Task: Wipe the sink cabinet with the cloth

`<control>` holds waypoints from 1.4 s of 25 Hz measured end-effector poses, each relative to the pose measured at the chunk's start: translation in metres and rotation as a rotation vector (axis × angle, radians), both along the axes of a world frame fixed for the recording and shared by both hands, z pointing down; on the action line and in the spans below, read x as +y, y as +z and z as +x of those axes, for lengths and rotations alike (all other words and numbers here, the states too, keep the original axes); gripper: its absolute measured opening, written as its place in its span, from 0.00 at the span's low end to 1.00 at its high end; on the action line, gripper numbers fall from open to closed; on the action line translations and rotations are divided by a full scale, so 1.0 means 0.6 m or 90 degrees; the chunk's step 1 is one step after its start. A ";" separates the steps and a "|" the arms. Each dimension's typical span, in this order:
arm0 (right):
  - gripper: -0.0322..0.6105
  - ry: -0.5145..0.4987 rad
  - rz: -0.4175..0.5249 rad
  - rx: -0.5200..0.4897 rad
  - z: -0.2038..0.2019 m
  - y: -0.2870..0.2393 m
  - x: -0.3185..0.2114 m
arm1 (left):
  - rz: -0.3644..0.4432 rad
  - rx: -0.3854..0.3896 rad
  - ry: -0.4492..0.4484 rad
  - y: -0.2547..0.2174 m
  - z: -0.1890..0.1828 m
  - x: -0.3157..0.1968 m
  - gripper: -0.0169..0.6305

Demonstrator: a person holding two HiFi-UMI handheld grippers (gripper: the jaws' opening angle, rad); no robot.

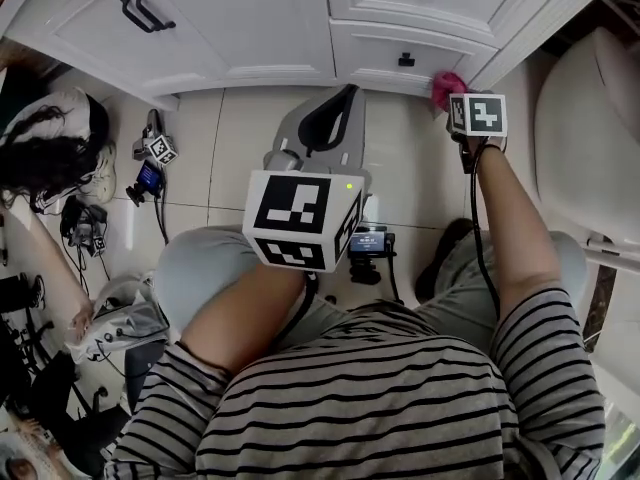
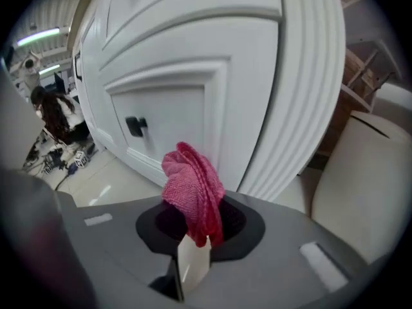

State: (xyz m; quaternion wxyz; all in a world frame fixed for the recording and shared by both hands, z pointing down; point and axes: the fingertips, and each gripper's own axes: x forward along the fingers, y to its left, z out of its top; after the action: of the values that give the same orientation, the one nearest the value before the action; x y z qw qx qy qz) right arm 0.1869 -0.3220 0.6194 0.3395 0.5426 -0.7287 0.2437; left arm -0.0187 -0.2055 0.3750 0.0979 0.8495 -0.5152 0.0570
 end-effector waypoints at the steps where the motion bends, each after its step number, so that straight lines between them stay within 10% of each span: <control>1: 0.15 -0.007 0.007 -0.020 -0.005 -0.030 0.008 | 0.002 -0.010 -0.003 -0.001 0.003 0.000 0.03; 11: 0.16 -0.027 0.241 -0.163 0.021 -0.443 0.185 | 0.074 -0.112 0.016 -0.031 0.050 0.053 0.03; 21: 0.15 0.017 0.348 -0.238 -0.017 -0.429 0.290 | 0.110 -0.088 -0.042 -0.075 0.011 0.093 0.03; 35: 0.15 0.043 0.332 -0.234 -0.003 -0.399 0.285 | 0.084 -0.085 -0.018 -0.052 0.021 0.094 0.03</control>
State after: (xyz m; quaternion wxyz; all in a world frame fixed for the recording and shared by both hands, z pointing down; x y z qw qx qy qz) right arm 0.1852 -0.1508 0.3797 0.0435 0.5822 -0.7973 0.1535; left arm -0.0059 -0.1489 0.3438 0.0080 0.8410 -0.5353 0.0778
